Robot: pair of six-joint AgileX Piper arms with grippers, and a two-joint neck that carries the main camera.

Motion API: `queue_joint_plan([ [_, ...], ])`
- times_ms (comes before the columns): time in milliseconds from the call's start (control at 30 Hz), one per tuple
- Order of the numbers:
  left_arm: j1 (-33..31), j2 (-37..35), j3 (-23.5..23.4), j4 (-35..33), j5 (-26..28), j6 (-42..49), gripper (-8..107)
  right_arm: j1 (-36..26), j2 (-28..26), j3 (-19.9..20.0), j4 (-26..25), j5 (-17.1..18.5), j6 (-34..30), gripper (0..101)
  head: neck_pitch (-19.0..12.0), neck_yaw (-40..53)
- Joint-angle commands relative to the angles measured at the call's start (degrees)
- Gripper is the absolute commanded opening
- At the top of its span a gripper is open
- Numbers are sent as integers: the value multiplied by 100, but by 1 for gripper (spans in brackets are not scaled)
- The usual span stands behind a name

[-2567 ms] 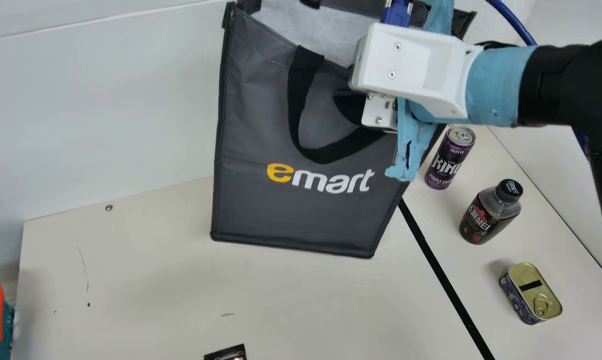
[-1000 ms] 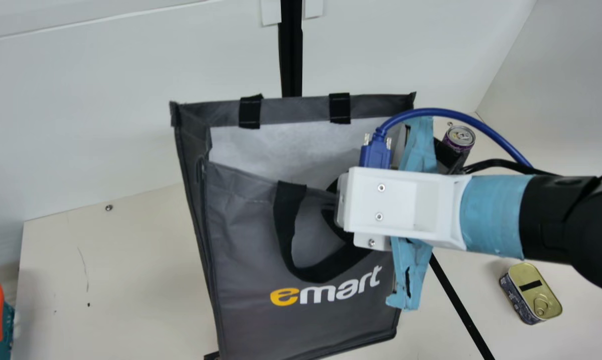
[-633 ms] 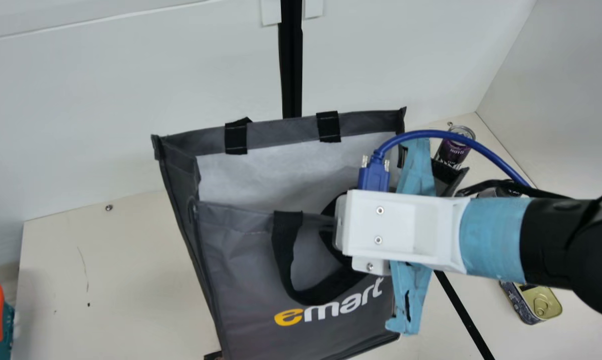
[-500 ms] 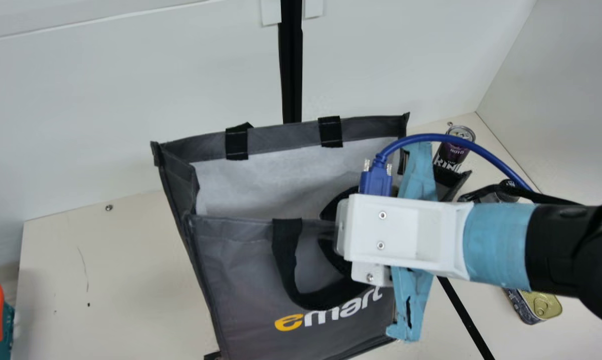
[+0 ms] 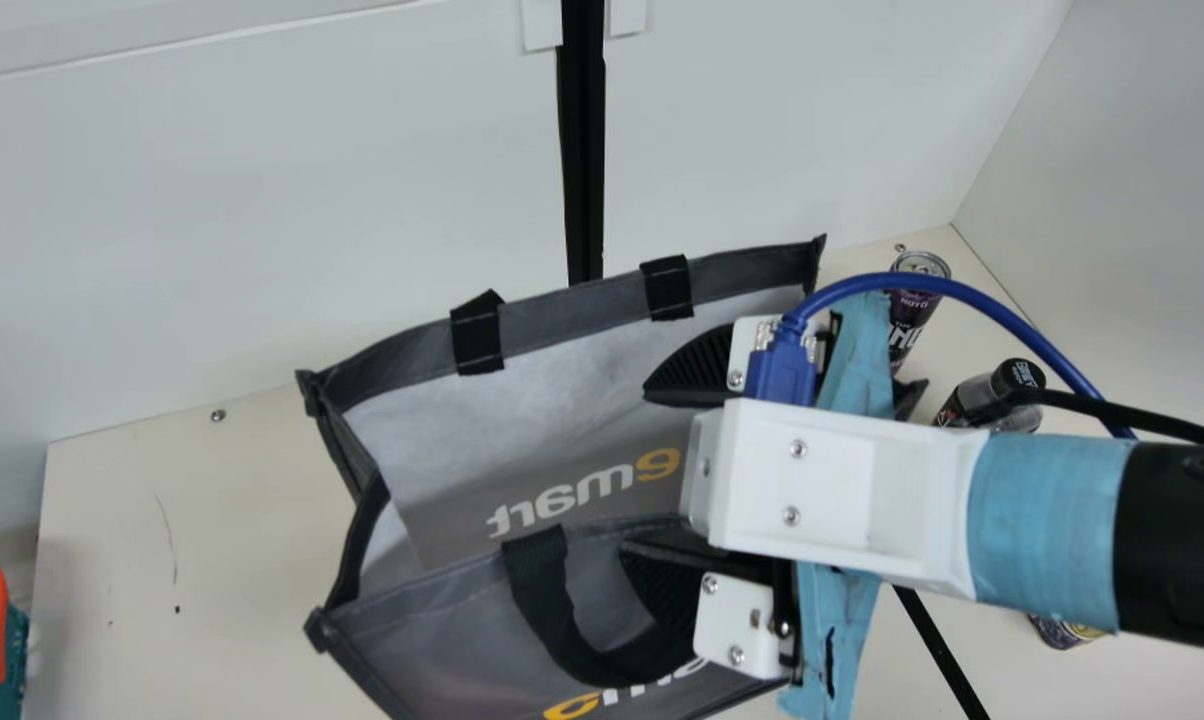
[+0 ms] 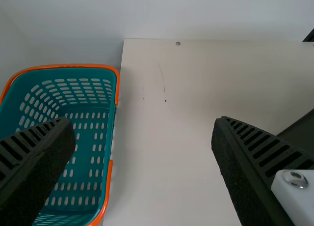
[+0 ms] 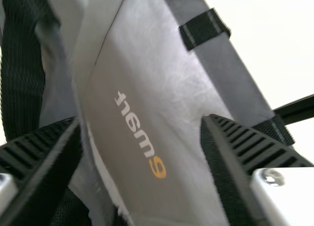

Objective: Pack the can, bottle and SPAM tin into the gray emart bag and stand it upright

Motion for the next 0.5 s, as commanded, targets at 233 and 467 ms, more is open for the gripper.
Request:
queue_joint_plan([
  [233, 0, 0, 0, 0, 0, 0, 90, 22, -40, -234, 137, -4, 372, 95, -130, -5],
  [467, 0, 0, 0, 0, 0, 0, 90, -42, -44, -469, 274, -4, 645, 95, -130, -5],
])
